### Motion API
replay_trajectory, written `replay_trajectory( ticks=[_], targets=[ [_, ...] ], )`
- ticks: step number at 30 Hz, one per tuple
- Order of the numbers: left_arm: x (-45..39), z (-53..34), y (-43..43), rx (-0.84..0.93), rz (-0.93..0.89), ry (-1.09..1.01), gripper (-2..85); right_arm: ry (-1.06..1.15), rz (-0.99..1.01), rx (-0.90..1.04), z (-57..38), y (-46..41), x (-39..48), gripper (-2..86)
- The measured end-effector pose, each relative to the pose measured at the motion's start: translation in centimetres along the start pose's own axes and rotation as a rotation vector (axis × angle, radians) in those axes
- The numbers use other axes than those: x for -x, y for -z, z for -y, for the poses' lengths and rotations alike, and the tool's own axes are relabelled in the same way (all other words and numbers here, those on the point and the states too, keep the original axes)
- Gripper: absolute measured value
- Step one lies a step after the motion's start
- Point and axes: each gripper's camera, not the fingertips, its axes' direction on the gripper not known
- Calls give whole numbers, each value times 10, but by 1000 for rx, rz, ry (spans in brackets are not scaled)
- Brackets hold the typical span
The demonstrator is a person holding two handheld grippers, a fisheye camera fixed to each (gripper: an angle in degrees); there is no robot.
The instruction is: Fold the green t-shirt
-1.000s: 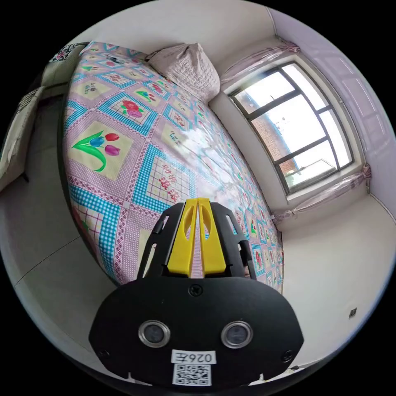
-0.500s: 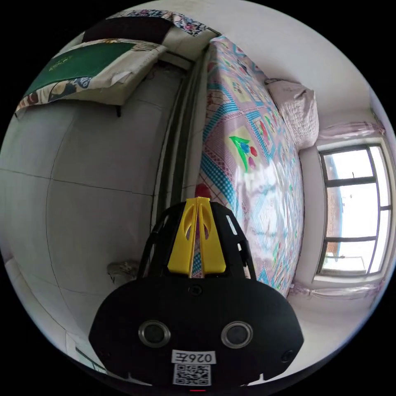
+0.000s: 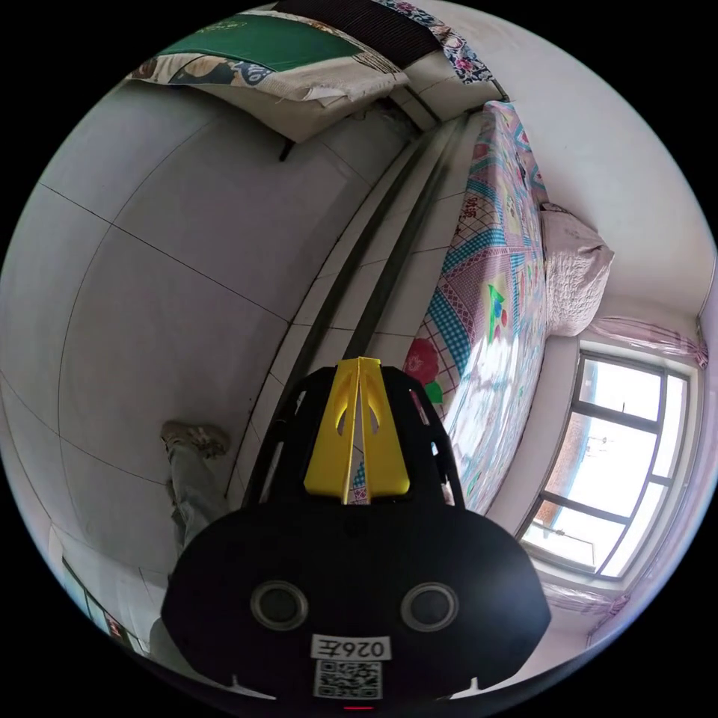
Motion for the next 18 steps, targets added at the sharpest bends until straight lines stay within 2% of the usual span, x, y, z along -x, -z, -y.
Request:
replay_trajectory(
  ticks=[6, 18],
  targets=[
    [-9, 3, 0, 2, -8, -7, -10, -19, 52, 87, 4, -15, -14, -9],
    [4, -3, -5, 13, -23, 55, -10, 41, 69, 91, 17, -22, -15, -9]
  ],
)
